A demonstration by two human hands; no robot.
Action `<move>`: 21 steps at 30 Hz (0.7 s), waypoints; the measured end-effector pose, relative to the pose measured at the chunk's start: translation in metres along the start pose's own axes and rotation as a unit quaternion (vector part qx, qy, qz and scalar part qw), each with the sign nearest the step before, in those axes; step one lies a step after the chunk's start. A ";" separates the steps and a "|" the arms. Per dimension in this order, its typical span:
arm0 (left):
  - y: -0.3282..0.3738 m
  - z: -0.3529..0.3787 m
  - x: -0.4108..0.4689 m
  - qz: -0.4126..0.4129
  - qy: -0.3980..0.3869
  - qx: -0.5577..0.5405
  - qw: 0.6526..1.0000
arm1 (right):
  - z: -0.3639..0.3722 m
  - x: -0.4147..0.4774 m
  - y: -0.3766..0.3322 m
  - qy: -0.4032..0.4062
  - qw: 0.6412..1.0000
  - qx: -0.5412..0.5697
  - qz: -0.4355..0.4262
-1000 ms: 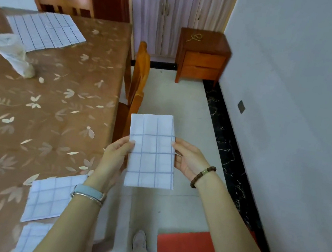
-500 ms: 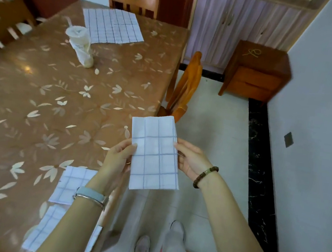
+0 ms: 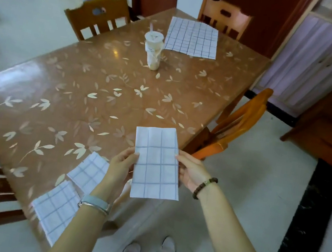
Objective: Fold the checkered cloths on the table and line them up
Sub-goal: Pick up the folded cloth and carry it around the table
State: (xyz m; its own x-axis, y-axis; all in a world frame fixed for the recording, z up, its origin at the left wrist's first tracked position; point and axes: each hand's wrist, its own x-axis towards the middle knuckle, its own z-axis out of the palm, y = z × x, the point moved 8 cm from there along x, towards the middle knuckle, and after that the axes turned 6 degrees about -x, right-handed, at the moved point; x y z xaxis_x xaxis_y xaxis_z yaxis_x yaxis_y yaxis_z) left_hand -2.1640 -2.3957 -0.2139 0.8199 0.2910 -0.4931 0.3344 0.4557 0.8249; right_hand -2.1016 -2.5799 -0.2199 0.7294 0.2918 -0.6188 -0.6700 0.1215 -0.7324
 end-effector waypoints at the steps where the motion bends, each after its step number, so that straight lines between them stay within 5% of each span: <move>1: -0.004 -0.001 -0.001 -0.002 0.014 -0.012 1.000 | 0.000 0.005 0.000 -0.012 1.000 -0.010 0.007; 21: -0.039 -0.046 0.014 -0.052 0.161 -0.113 0.979 | 0.039 0.092 0.006 -0.080 0.975 -0.198 0.054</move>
State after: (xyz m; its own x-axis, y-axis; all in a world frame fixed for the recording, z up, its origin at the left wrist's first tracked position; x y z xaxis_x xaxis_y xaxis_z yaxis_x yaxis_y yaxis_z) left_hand -2.1867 -2.3706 -0.2654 0.5863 0.4662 -0.6625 0.2663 0.6614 0.7011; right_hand -2.0439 -2.5148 -0.2707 0.6052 0.4314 -0.6690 -0.6121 -0.2851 -0.7376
